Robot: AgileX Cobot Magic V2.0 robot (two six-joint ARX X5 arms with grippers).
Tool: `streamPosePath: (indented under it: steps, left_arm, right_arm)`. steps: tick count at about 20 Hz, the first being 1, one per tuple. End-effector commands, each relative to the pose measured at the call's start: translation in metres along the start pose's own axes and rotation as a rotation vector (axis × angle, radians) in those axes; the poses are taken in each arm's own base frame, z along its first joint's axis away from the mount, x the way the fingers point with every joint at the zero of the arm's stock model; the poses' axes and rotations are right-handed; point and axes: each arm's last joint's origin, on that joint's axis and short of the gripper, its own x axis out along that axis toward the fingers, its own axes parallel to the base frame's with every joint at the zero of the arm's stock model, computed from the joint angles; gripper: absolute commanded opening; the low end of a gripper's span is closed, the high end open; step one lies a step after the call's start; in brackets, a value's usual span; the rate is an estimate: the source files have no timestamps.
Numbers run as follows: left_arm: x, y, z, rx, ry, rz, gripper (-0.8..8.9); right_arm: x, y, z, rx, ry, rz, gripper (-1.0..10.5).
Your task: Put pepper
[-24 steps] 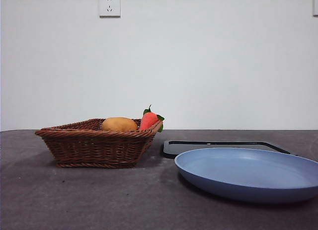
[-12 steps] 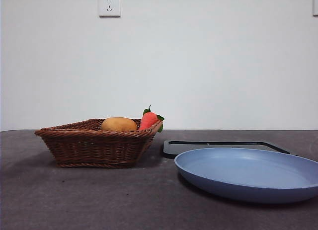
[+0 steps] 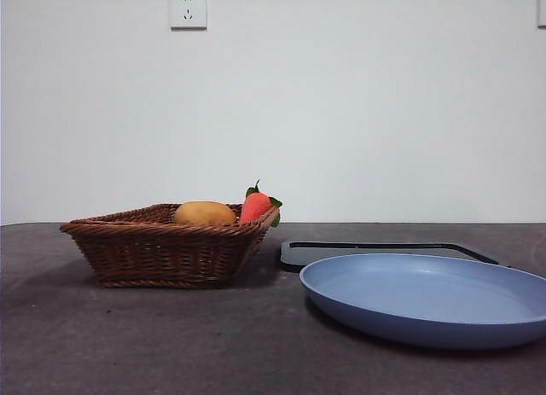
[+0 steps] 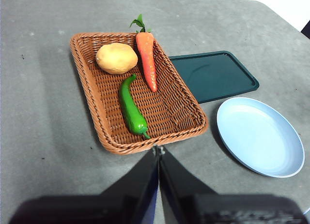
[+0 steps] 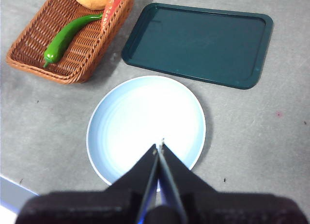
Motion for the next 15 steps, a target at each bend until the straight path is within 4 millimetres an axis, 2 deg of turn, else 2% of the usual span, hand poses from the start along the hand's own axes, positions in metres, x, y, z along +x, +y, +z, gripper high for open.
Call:
streamPosePath:
  steps: [1,3,4,5,10,12,15]
  left_arm:
    - [-0.002,-0.001,0.004,0.027,-0.016,-0.002,0.97]
    - [-0.002,-0.001,0.004,0.025,-0.016,0.0,3.16]
    - [-0.002,-0.001,0.004,0.022,-0.016,0.0,3.6]
    - [-0.002,-0.001,0.005,0.022,-0.016,0.0,3.61]
    - [-0.002,-0.001,0.005,0.015,-0.016,0.0,3.61]
    - [-0.002,-0.001,0.005,0.012,-0.016,-0.001,3.61]
    - [-0.002,-0.001,0.005,0.012,-0.016,-0.002,3.61]
  right_arm:
    - [-0.002,0.001,0.004,-0.023,-0.017,0.001,0.5]
    - [-0.002,0.001,0.004,-0.021,-0.017,0.001,2.0]
    - [-0.002,0.001,0.004,-0.013,-0.017,0.001,2.7]
    - [-0.002,0.001,0.005,-0.007,-0.015,0.001,3.0]
    - [0.01,-0.004,0.008,0.014,0.033,0.005,3.0]
    - [0.023,-0.009,0.011,0.045,0.086,0.009,3.0]
    - [0.055,-0.02,0.017,0.09,0.202,0.017,3.0]
